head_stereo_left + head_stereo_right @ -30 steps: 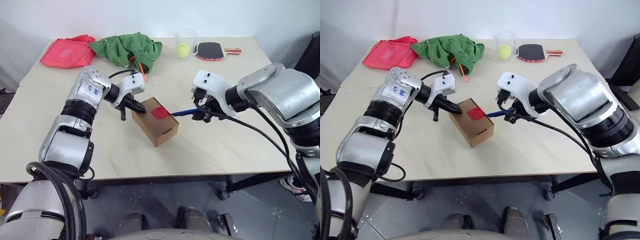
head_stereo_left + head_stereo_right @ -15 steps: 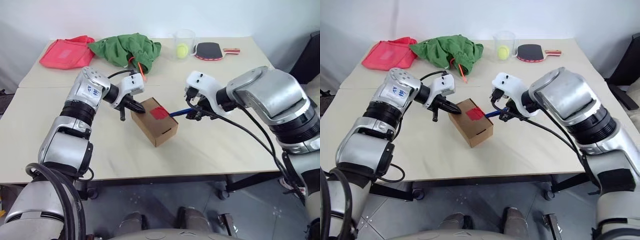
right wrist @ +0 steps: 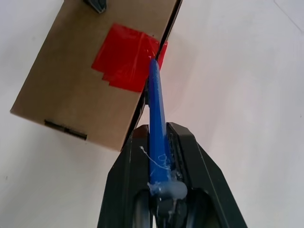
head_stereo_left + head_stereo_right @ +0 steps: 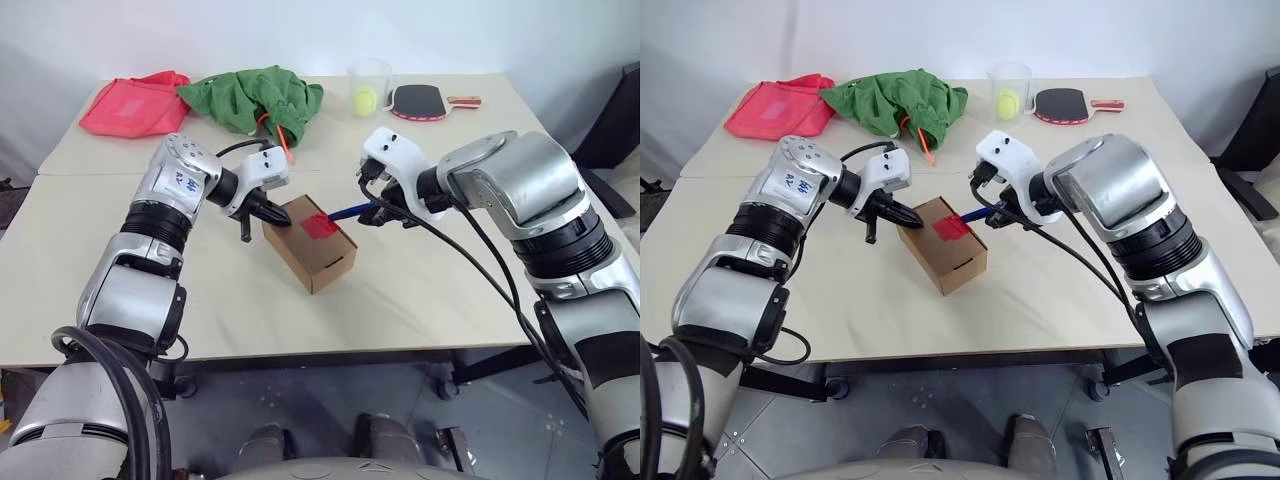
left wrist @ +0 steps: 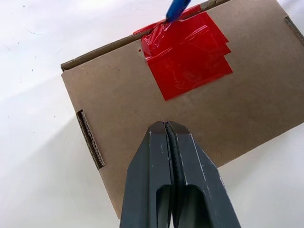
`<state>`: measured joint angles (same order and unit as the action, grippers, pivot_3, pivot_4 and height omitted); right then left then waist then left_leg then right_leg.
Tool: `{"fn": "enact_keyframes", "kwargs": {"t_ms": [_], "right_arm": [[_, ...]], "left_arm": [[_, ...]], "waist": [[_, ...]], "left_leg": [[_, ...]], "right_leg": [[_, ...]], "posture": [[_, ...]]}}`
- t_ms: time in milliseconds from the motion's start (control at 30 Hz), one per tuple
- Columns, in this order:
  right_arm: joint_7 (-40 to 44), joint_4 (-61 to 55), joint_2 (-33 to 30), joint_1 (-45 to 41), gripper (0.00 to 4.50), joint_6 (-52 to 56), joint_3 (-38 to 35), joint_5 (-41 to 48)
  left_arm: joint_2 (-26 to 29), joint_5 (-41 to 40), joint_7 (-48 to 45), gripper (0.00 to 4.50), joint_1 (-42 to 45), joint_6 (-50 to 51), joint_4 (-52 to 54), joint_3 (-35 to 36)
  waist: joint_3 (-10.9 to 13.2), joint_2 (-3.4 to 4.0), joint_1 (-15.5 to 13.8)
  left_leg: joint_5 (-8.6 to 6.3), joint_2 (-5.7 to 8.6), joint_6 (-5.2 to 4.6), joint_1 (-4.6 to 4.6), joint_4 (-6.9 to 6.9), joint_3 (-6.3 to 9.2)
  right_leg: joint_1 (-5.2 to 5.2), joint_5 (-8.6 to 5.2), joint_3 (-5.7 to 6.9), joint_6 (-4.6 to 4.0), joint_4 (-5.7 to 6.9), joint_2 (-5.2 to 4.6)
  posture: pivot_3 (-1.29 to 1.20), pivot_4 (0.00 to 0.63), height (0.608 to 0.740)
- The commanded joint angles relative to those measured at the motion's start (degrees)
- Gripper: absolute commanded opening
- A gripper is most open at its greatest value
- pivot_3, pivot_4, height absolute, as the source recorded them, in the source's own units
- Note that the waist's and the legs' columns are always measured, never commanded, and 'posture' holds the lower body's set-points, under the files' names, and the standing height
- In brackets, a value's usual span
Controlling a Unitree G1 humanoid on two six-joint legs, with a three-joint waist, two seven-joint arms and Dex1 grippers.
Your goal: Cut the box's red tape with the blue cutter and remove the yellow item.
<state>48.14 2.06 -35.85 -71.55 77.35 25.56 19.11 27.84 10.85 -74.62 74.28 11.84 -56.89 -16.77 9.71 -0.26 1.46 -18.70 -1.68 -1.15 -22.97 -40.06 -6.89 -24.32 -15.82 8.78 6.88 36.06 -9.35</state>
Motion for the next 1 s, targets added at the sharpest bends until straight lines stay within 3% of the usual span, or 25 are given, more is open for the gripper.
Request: {"fn": "enact_keyframes", "kwargs": {"t_ms": [33, 400, 533, 633, 733, 867, 1000], "right_arm": [[2.56, -5.13, -3.77, -0.46, 0.17, -3.88, -4.75, 1.34], [6.70, -8.91, -14.00, 4.85, 0.17, -9.32, -14.86, 4.03], [3.75, -15.19, -19.39, 20.57, 0.17, -15.61, -21.67, 1.99], [-0.28, -17.11, -17.82, 29.11, 0.17, -19.55, -26.99, 1.41], [-7.98, -14.96, -12.21, 37.22, 0.17, -24.89, -31.69, -0.57], [-14.16, -9.99, -6.33, 45.05, 0.17, -35.23, -32.32, -4.87], [-15.10, -7.44, -4.10, 47.79, 0.17, -38.47, -32.12, -5.58]], "left_arm": [[-1.00, 3.01, 0.59, 0.04, -2.98, 1.07, -3.00, -2.92], [-0.95, 3.07, 0.95, 0.04, -2.73, 0.93, -3.90, -2.80], [-0.85, 3.01, 0.82, 0.04, -2.68, 1.00, -4.14, -2.69], [-0.83, 2.96, 0.68, 0.04, -2.61, 1.07, -4.24, -2.61], [-0.82, 2.61, 0.42, 0.04, -2.46, 1.48, -4.19, -2.35], [-0.63, 2.64, 0.28, 0.04, -1.93, 1.50, -4.67, -2.25], [-0.57, 2.68, 0.20, 0.04, -1.55, 1.57, -4.92, -2.24]], "waist": [[0.00, 0.00, -0.09], [0.00, 0.00, -0.26], [-0.09, -0.16, -1.16], [-0.09, -0.11, -1.05], [-0.10, -0.07, -1.05], [-0.09, -0.07, -1.01], [-0.02, 0.06, -0.92]], "left_leg": [[0.00, 0.00, 0.00, -0.01, 0.00, 0.01], [-0.01, 0.00, -0.03, -0.01, 0.00, -0.01], [-0.02, 0.00, -0.05, -0.02, 0.02, 0.01], [-0.03, 0.02, -0.05, 0.01, 0.03, -0.10], [-0.01, -0.01, -0.05, 0.23, 0.06, -0.22], [-0.05, -0.04, -0.10, 0.68, 0.19, -0.18], [-0.06, -0.02, -0.12, 0.70, 0.25, -0.13]], "right_leg": [[0.00, 0.00, 0.00, 0.00, -0.01, 0.00], [0.02, 0.00, -0.01, 0.00, -0.07, -0.01], [0.05, 0.00, 0.04, 0.00, -0.14, -0.01], [0.09, 0.00, 0.02, 0.01, -0.21, -0.01], [0.14, 0.00, -0.10, -0.01, -0.14, 0.00], [0.61, -0.01, -0.08, -0.01, -0.36, 0.01], [0.60, -0.01, -0.18, -0.01, -0.42, 0.01]], "posture": [[0.00, 0.150, 0.740], [0.00, 0.150, 0.740], [0.00, 0.150, 0.740], [0.00, 0.150, 0.740], [0.00, 0.150, 0.740], [0.00, 0.150, 0.740], [0.00, 0.150, 0.740]]}}
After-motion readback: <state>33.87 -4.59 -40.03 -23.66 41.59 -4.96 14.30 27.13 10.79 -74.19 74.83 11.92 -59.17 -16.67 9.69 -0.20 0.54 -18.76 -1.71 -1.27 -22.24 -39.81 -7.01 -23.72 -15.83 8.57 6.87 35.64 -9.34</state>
